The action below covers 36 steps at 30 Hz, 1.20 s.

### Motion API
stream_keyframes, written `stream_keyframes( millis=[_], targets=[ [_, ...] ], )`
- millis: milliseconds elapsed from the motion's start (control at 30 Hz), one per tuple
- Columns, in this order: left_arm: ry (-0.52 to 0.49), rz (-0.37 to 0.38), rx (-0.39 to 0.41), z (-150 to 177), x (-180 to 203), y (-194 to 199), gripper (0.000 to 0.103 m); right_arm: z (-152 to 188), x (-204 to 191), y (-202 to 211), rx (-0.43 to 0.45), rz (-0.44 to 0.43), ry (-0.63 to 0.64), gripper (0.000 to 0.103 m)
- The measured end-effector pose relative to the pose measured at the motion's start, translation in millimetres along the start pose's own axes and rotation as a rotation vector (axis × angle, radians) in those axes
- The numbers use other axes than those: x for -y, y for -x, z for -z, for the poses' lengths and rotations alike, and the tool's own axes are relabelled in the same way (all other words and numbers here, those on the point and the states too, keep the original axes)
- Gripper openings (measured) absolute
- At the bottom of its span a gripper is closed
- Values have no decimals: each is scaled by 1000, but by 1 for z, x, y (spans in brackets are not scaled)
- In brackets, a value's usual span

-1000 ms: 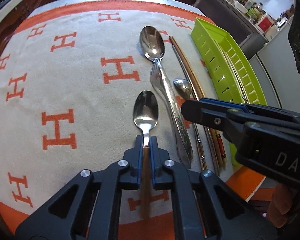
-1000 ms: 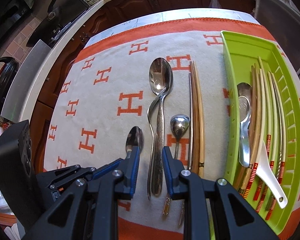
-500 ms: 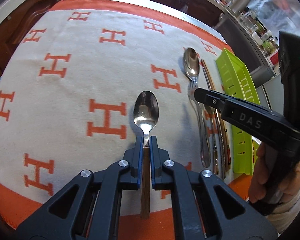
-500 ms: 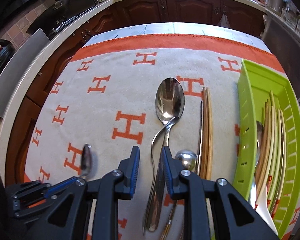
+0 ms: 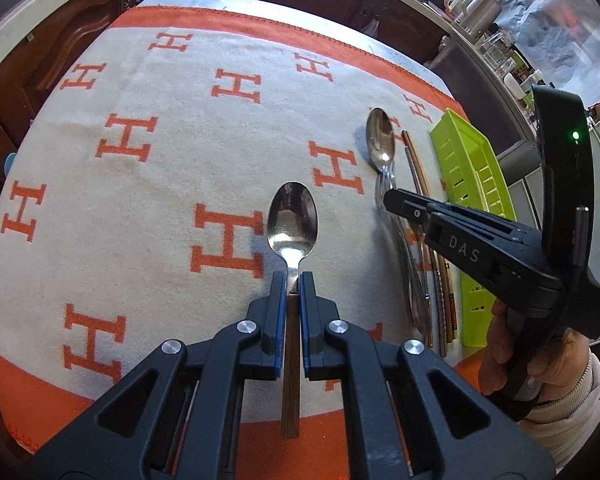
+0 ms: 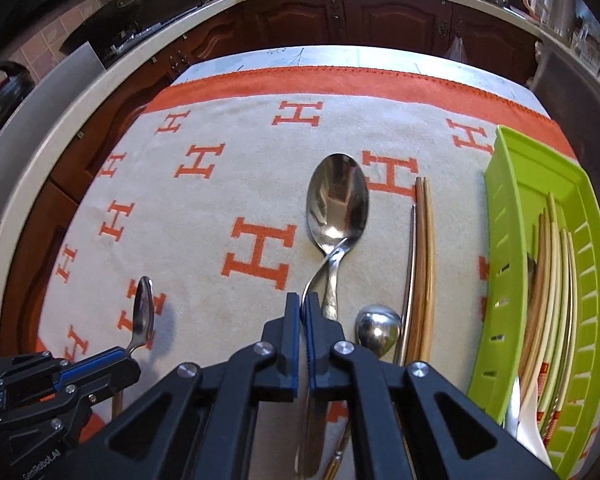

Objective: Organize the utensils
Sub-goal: 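Grasp a small teaspoon with the left tool while the right tool grasps a fork, then lower the teaspoon and fork into the green tray and open both tools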

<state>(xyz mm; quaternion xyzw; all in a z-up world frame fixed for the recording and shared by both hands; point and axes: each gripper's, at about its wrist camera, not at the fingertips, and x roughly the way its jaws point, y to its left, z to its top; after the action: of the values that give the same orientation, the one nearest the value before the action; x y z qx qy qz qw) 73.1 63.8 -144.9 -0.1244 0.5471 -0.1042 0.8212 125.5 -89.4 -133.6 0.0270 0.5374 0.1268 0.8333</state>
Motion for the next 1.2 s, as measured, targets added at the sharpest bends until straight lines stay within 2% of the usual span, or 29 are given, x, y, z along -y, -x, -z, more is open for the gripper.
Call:
stream_keyframes(
  millis=[167,500,700,967,1067,1200],
  targets=[
    [-20,-3,24,0,9,12,4,10,8,17,6,-79,-47,2],
    [-84,-2,39,1,43,32,4,28,27,80,106,-168,-85,2],
    [-159,33,49,-8,89,47,4,35,62,124,178,-190,-139,2],
    [-293,87,55,-21,175,53,4,45,115,185,279,-210,-193,2],
    [-321,104,45,-26,202,48,4,48,129,195,282,-177,-191,2],
    [-346,113,26,-31,234,29,4,51,146,186,242,-128,-206,2]
  ],
)
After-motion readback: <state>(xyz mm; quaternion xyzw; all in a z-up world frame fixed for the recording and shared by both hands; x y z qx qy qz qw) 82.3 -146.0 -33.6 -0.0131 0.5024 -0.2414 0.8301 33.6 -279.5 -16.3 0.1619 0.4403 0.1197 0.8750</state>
